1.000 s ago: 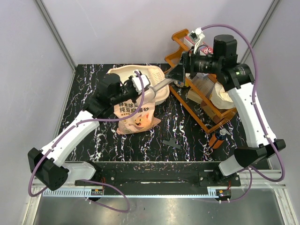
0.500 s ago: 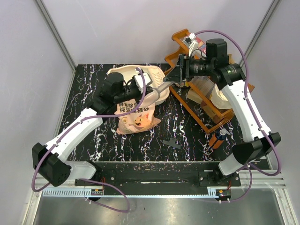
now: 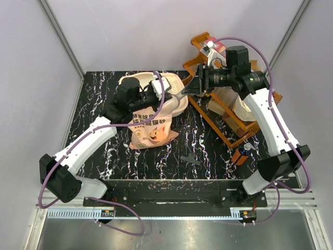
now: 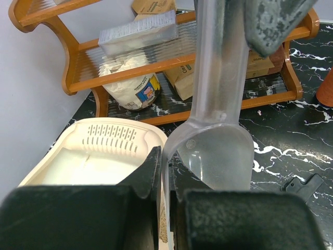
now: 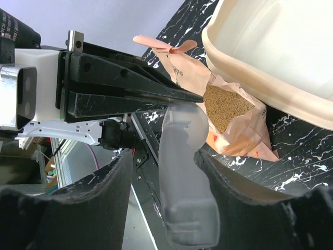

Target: Fill the litter box with clean litter

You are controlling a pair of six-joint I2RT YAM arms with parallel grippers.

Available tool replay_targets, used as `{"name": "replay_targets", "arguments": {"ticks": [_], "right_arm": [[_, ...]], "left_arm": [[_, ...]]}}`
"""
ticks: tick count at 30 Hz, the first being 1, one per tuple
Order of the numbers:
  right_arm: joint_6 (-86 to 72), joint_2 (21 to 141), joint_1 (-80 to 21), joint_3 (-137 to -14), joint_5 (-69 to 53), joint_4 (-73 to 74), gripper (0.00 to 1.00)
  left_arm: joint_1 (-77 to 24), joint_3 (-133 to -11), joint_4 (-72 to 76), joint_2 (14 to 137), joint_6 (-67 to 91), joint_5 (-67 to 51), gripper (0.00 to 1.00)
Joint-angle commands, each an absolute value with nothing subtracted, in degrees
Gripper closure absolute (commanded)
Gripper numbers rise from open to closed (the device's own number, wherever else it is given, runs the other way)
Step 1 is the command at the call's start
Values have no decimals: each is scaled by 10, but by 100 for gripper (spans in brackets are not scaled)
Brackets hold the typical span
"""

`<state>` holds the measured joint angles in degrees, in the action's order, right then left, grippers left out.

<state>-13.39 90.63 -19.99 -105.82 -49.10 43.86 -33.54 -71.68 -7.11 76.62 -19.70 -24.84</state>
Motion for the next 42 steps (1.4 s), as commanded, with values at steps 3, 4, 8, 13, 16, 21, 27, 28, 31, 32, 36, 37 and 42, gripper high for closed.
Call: {"name": "replay_targets", "arguments": {"ticks": [3, 4, 8, 13, 16, 21, 27, 28, 31, 32, 36, 37, 42], "right_arm": [[-119, 897, -209, -1056, -497, 438, 43], [-119, 896, -209, -1054, -497, 437, 43], [-120, 896, -210, -1049, -490, 430, 50], [-112, 893, -211, -1040, -481, 431, 62], [-108, 889, -211, -1036, -482, 419, 75], [-85, 895, -210, -1076, -475, 405, 98], [-34, 915, -206, -1136, -382, 451, 100], [-21, 920, -206, -1143, -374, 458, 100], [20, 941, -206, -1178, -362, 499, 100], [18, 949, -206, -1189, -353, 517, 100], [18, 976, -206, -1228, -375, 506, 100], [11, 987, -207, -1234, -368, 499, 100], [12, 1030, -214, -1284, -379, 519, 100]], "left_arm": [[-333, -751, -35, 774, -181, -258, 100], [-333, -751, -35, 775, -182, -260, 100], [-333, -751, -36, 775, -177, -261, 100], [-334, -750, -35, 773, -175, -263, 100], [-334, -750, -37, 772, -173, -266, 100], [-332, -781, -117, 755, -173, -261, 37], [-273, -823, -285, 708, -209, -227, 13], [-253, -824, -302, 698, -233, -220, 9], [-226, -836, -371, 695, -280, -199, 7], [-221, -840, -403, 700, -287, -196, 7], [-197, -850, -424, 735, -299, -195, 9], [-193, -855, -429, 756, -312, -203, 11], [-192, -897, -477, 809, -352, -228, 21]]}}
